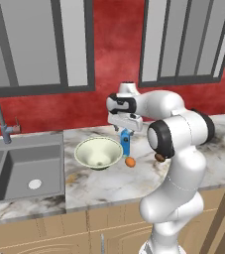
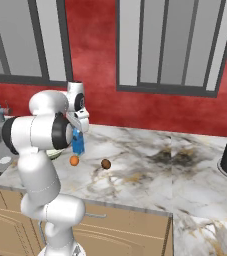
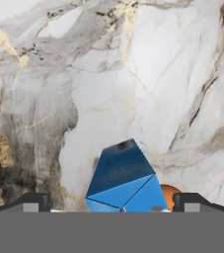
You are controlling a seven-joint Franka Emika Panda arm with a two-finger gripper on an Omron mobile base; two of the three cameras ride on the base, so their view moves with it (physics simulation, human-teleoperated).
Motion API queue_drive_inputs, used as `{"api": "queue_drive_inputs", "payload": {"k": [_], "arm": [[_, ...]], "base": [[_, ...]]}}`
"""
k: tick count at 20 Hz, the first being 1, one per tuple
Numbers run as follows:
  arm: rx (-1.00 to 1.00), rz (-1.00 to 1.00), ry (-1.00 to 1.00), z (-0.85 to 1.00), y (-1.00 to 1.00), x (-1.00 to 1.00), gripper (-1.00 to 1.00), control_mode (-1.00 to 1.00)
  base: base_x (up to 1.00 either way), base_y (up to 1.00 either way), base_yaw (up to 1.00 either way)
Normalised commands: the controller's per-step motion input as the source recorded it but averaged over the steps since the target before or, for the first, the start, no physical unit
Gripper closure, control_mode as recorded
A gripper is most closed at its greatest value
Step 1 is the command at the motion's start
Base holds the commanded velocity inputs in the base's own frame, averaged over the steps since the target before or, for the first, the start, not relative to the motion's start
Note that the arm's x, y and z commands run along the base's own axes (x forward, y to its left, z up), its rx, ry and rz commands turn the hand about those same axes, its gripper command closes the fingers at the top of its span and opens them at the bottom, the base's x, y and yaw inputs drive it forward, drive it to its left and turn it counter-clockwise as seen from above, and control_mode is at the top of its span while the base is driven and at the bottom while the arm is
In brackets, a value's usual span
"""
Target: Gather the eggs and milk located in the vicinity of the sink area and place them right next to the bowl.
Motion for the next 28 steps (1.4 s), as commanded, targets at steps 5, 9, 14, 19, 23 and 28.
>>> {"api": "queue_drive_inputs", "payload": {"k": [5, 9, 14, 19, 23, 28], "arm": [[0.08, 0.00, -0.03, 0.00, -0.07, -0.16, -1.00, -1.00], [0.09, -0.02, -0.01, 0.03, -0.15, -0.07, -1.00, -1.00], [0.01, -0.01, 0.00, 0.23, -0.05, 0.00, -1.00, -1.00], [-0.06, 0.00, 0.00, 0.57, 0.00, 0.00, -1.00, -1.00], [-0.05, 0.00, 0.01, 0.61, -0.01, 0.00, -1.00, -1.00], [-0.15, 0.02, 0.04, 0.08, -0.31, -0.17, -1.00, -1.00]], "base": [[0.00, 0.00, 0.00], [0.00, 0.00, 0.00], [0.00, 0.00, 0.00], [0.00, 0.00, 0.00], [0.00, 0.00, 0.00], [0.00, 0.00, 0.00]]}}
